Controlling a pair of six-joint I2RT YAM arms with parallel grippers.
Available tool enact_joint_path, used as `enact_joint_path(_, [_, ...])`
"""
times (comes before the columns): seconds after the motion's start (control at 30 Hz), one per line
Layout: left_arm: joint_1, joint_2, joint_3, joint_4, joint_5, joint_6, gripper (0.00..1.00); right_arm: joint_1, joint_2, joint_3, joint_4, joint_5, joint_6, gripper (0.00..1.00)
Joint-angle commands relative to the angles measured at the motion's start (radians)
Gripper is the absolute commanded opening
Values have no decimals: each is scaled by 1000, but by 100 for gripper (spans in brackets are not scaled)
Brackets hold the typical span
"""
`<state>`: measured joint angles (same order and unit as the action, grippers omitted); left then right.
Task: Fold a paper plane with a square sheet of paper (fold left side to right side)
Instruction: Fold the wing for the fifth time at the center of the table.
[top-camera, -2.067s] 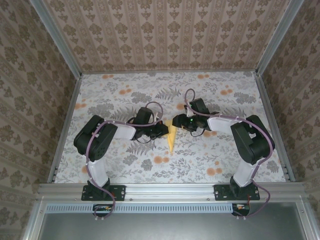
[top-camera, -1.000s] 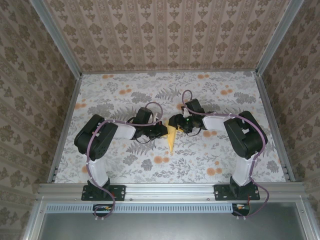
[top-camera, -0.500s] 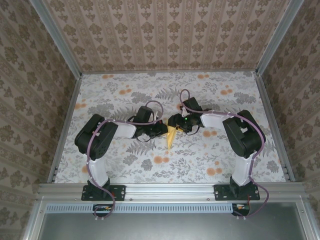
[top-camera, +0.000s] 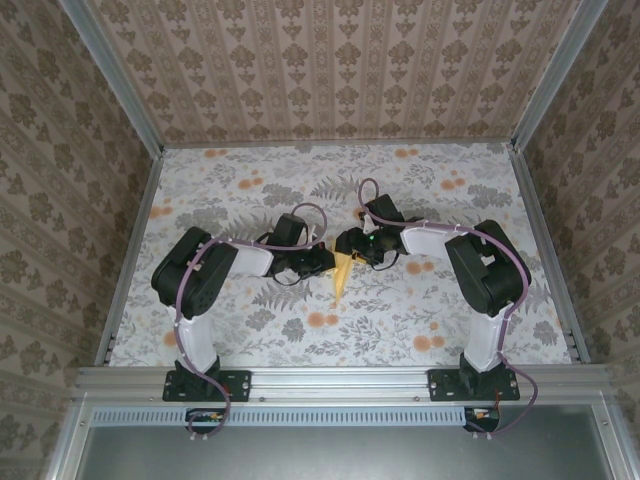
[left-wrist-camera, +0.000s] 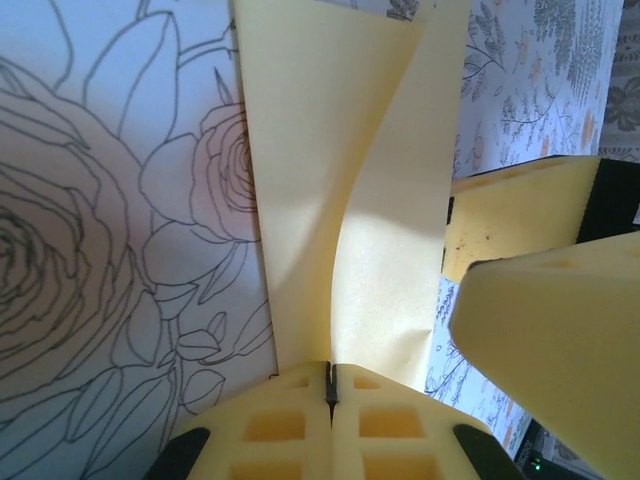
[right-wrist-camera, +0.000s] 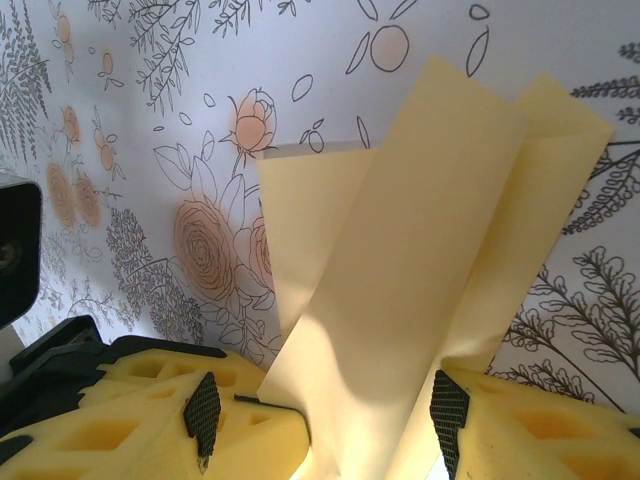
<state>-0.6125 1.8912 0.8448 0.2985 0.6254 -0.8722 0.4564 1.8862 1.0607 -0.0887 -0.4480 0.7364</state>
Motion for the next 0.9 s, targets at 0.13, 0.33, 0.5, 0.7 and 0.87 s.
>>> enact_joint_path(0.13, [8,32,10,-41,-24,43,1,0,-44,-6,-14,18,-25,63])
enact_joint_path(0.33, [8,37,14,-51,-30,50,1,-13,-135,-26,-53,66,-46,62])
enact_joint_path(0.5, [8,37,15,-58,-35,56,1,-12,-129,-31,-32,52,-37,53])
enact_joint_path(0.7, [8,34,17,-78,-46,62,1,1,-63,20,-1,12,-22,48])
enact_joint_path(0.87, [8,35,20,-94,-53,69,1,2,-29,24,-8,20,-26,48])
